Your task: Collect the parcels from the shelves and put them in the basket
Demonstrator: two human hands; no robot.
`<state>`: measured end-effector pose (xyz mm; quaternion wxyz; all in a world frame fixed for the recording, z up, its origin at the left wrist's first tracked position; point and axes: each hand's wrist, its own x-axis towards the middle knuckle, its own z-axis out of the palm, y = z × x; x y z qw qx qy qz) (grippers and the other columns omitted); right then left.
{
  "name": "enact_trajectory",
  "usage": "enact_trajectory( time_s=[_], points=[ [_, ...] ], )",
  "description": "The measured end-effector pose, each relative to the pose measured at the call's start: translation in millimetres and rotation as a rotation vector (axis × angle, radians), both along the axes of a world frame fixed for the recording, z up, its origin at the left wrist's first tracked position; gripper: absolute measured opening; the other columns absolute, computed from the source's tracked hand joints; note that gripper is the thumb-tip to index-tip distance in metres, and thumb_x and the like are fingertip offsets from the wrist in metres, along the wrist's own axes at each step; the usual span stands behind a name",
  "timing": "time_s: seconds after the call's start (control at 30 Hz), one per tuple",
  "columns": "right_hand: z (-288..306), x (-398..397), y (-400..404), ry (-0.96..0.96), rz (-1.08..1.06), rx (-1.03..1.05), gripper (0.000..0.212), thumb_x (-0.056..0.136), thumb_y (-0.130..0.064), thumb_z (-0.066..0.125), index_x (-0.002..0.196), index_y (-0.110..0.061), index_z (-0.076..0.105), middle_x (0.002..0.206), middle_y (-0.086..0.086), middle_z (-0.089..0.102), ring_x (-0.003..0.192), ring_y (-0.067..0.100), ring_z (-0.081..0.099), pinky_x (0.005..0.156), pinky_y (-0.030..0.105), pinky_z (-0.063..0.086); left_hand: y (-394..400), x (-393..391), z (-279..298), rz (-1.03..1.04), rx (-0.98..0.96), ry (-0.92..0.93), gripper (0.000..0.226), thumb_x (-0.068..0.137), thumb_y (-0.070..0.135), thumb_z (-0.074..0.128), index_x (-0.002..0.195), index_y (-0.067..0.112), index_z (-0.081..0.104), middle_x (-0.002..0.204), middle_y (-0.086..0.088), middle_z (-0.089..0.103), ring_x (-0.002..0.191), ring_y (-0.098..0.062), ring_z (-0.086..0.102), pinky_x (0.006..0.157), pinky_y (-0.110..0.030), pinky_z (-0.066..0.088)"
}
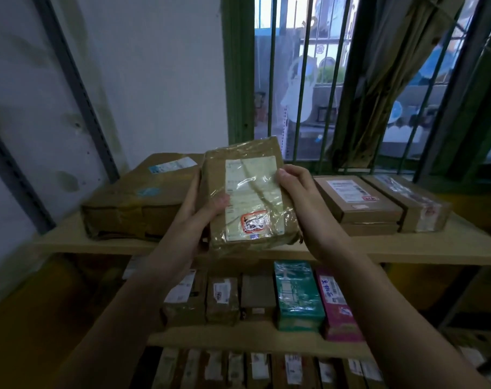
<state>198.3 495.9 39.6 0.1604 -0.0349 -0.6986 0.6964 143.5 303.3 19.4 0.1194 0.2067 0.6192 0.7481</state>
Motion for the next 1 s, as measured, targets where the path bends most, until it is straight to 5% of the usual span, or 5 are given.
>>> enact_trajectory(
  time_s=[0.23,0.47,0.7,0.87,1.0],
  points=[
    [-11,-11,-10,-0.003,0.064,-0.002,0.039,0.087,-0.056,0.059,0.120,-0.036,0.053,0.119,0.001,0.063,0.103,0.021,0.068,0.093,0.049,0.055,-10,12,-3,0.124,-0.024,-0.019,0.072,0.076,0.046,0.068,0.135,0.064,0.033,0.124,0.013,0.065,0.102,-0.018,0.073,0.073,-0.032,0.060],
    [-24,-6,5,-0.011,0.264,0.029,0.040,0.087,-0.058,0.059,0.120,-0.035,0.054,0.113,0.001,0.067,0.095,0.015,0.071,0.091,0.045,0.057,2,48,-11,0.369,-0.039,-0.022,0.082,0.085,0.034,0.065,0.153,0.043,0.023,0.110,0.010,0.063,0.080,-0.005,0.075,0.059,-0.021,0.057],
    [-51,28,14,-0.196,0.586,-0.051,0.035,0.098,-0.041,0.056,0.127,-0.023,0.050,0.113,0.009,0.065,0.074,0.013,0.074,0.059,0.024,0.057,16,149,-44,0.558,-0.068,-0.189,0.075,0.084,0.052,0.067,0.147,0.058,0.027,0.137,0.011,0.062,0.114,-0.021,0.068,0.074,-0.041,0.060],
    [-85,67,-33,-0.340,0.841,-0.045,0.038,0.095,-0.045,0.060,0.126,-0.027,0.051,0.121,0.005,0.063,0.104,0.023,0.068,0.092,0.045,0.057,-2,240,-71,0.824,-0.071,-0.318,0.080,0.081,0.056,0.069,0.146,0.062,0.024,0.133,0.009,0.065,0.107,-0.026,0.071,0.058,-0.040,0.057],
    [-98,117,-81,-0.366,1.000,0.068,0.036,0.096,-0.047,0.057,0.126,-0.029,0.052,0.116,-0.001,0.065,0.100,0.015,0.066,0.086,0.036,0.056,-19,321,-83,1.060,-0.053,-0.361,0.074,0.084,0.052,0.066,0.145,0.062,0.026,0.129,0.010,0.068,0.099,-0.026,0.073,0.061,-0.048,0.059]
  ],
)
